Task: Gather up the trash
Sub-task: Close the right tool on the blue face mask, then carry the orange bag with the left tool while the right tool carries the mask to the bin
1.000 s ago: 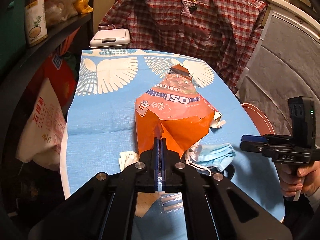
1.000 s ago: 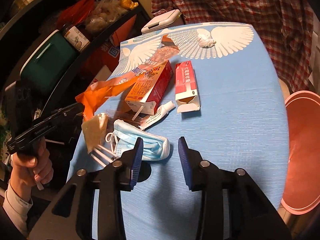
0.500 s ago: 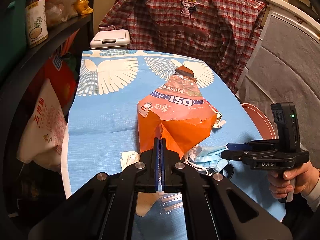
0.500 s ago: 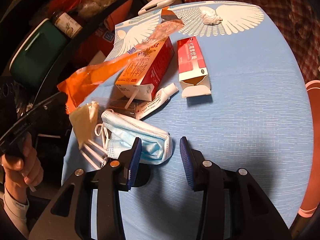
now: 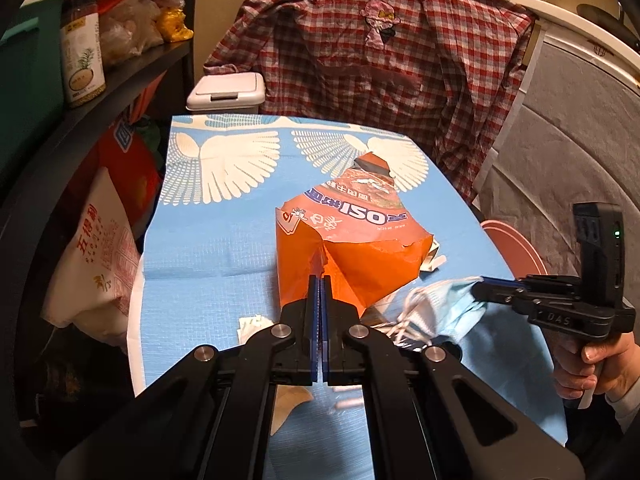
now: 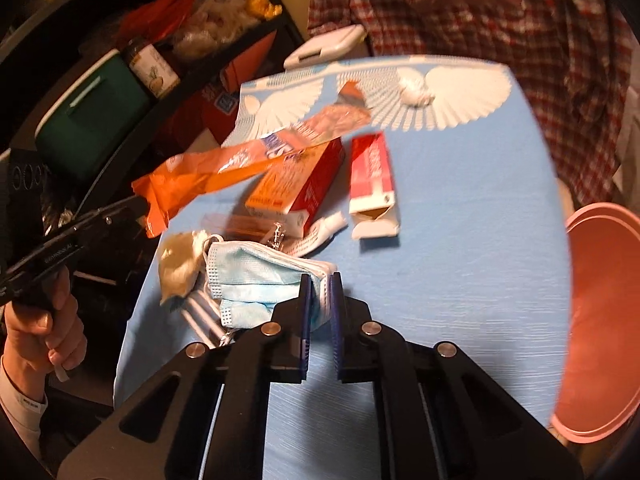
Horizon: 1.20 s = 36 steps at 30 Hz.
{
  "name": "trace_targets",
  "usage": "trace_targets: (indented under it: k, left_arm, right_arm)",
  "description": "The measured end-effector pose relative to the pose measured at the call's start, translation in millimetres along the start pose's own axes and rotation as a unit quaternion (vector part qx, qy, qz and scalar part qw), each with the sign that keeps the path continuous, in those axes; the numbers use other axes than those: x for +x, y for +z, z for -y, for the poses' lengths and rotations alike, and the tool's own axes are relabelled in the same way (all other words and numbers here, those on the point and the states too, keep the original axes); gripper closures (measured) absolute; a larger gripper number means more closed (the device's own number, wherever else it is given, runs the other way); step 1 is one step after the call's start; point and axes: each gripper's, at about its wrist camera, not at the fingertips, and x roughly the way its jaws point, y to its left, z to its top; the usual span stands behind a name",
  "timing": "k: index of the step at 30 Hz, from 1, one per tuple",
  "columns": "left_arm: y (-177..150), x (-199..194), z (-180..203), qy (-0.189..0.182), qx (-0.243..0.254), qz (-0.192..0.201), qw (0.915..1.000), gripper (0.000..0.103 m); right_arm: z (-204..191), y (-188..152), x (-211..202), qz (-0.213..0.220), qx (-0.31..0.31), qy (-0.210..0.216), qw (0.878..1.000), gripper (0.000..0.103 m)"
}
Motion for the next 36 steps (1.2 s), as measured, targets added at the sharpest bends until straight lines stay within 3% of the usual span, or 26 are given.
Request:
trace_targets:
  k: [20, 36]
  left_arm:
    - [10, -34, 31, 0.021, -0.023, 0.054, 0.9980, 0.103]
    - [16, -34, 76, -0.008, 0.006, 0.062, 0.9980, 0.103]
  right_arm:
    - [24, 3, -83, 0.103, 0.032, -0.015, 0.994, 0.094]
    - [59, -5, -131, 0.147, 0.053, -0.068, 0.985, 0.093]
